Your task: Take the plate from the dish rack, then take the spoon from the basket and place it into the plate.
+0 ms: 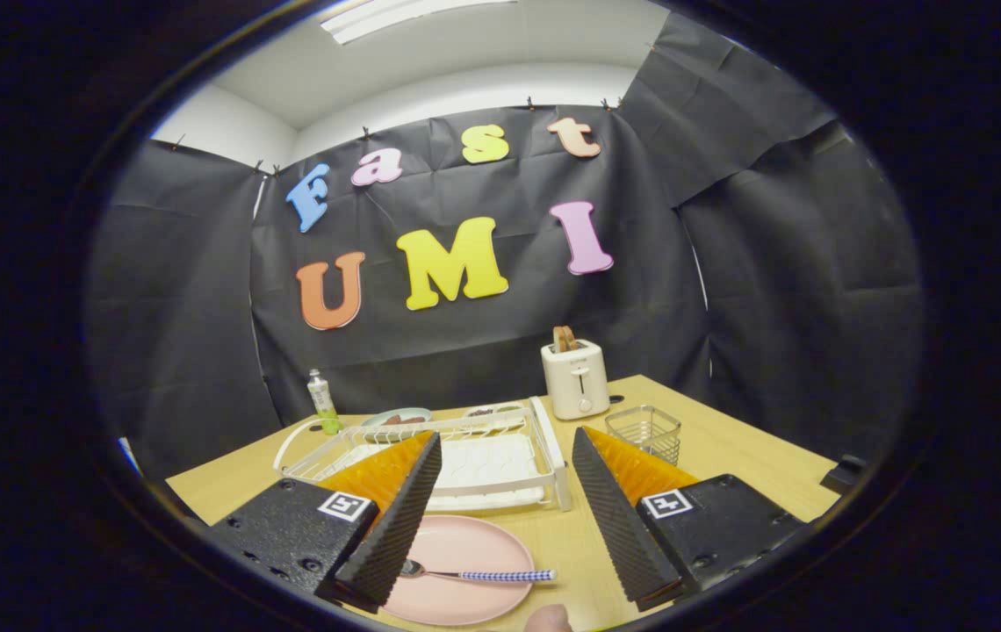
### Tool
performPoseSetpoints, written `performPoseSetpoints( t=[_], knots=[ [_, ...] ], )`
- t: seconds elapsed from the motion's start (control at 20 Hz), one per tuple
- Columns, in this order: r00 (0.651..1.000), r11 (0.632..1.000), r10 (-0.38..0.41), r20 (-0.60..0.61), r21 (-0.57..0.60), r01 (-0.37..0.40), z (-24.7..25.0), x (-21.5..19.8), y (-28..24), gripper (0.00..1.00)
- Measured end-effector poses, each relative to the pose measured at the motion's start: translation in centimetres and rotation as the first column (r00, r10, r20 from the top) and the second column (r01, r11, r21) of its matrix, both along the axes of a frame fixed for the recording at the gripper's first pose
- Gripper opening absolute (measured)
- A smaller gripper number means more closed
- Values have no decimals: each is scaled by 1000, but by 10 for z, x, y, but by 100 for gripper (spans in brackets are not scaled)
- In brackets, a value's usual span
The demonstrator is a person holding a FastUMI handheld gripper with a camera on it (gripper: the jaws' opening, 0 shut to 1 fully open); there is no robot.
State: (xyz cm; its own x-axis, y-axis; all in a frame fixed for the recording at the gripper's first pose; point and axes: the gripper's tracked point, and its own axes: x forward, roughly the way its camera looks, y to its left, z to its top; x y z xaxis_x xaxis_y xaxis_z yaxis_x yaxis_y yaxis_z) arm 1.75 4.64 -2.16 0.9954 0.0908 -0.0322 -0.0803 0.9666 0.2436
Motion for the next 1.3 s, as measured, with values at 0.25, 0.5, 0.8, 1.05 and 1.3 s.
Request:
performPoseSetpoints(
  t=[0.25,0.5,0.8,1.05,1.3],
  knots=[
    [998,992,-31,52,-119,37,21,-19,-15,99],
    [998,989,-36,60,-142,44,24,-38,-22,99],
    [995,984,-63,77,-164,75,24,-54,-31,99],
    [994,982,-73,79,-166,86,25,-56,-32,99],
    [994,980,-79,80,-177,92,25,-55,-32,99]
  ],
)
